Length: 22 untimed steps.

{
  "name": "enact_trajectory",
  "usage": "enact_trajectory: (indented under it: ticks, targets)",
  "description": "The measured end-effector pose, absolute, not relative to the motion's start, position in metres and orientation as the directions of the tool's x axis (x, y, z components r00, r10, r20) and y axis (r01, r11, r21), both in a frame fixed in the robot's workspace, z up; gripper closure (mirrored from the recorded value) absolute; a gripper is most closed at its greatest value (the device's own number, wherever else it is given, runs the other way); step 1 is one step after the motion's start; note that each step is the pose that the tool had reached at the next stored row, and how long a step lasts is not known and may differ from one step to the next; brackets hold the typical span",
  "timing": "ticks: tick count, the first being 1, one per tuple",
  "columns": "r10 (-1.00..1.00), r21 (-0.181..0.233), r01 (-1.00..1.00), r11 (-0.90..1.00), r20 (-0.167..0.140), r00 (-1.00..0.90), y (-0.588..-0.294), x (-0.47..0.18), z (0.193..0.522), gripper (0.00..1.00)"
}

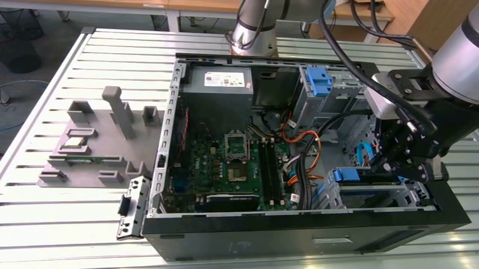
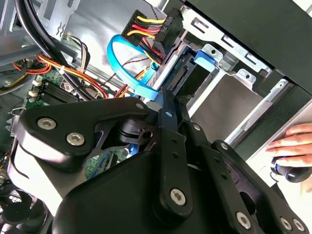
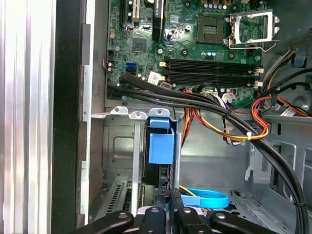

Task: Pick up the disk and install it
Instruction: 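Insert the first disk wire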

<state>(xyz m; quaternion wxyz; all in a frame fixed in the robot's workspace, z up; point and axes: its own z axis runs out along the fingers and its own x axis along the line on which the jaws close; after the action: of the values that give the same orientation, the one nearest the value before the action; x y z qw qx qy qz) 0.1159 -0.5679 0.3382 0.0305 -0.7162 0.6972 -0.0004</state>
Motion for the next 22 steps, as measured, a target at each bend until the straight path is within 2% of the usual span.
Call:
enact_trajectory:
  ticks: [22]
  targets:
    - [-0.999, -0.044, -0.999, -0.026, -0.042, 0.028, -0.5676, 0.1159, 0.3325, 0.84]
